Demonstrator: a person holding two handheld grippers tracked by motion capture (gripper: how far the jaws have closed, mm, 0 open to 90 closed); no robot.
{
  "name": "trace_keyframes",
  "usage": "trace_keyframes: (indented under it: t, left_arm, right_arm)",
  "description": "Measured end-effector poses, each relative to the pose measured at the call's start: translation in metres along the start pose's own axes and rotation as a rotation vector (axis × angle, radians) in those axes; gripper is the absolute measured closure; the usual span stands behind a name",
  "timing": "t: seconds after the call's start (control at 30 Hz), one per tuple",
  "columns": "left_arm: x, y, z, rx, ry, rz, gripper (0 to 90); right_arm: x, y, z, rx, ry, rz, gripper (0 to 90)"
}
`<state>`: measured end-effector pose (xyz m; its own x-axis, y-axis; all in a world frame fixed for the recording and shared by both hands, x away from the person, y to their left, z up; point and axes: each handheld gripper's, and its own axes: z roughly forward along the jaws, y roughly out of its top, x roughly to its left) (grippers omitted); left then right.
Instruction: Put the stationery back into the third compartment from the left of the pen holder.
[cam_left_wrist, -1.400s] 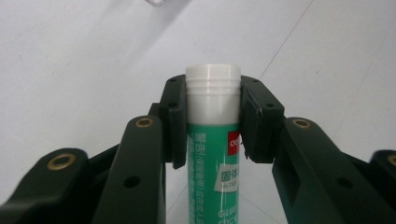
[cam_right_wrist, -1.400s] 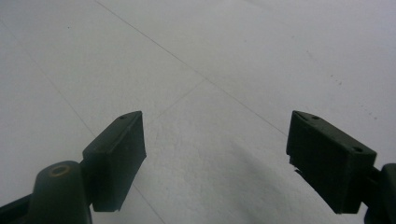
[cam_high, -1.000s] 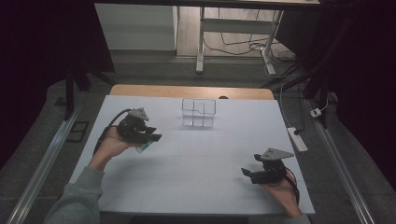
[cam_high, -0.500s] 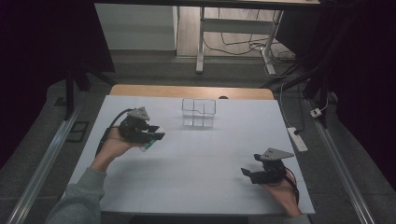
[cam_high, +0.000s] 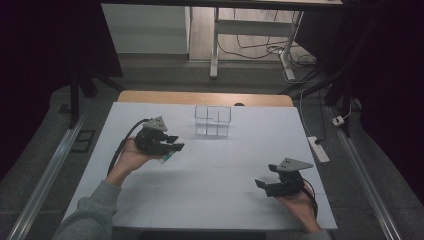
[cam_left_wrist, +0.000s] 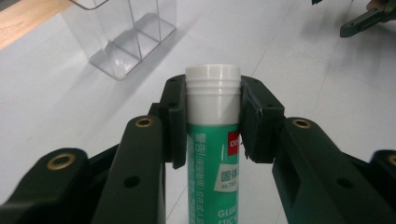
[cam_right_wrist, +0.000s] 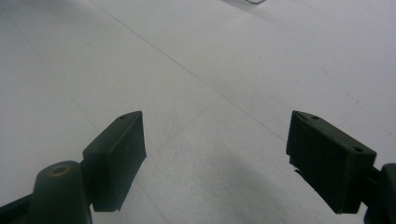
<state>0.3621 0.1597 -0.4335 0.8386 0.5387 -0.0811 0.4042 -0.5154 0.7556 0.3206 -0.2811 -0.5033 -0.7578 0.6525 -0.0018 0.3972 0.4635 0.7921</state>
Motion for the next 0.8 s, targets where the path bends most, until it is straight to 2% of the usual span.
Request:
trace_keyframes:
  t: [0.27, 0.8]
  left_arm:
    - [-0.012, 0.005, 0.014, -0.008, -0.003, 0.035, 64.5]
    - [-0.030, 0.014, 0.033, -0.059, -0.012, 0.054, 64.5]
  right_arm:
    - [0.008, 0.008, 0.004, -0.019, 0.033, 0.001, 18.8]
    - [0.025, 0.020, 0.018, -0.062, 0.103, 0.013, 19.1]
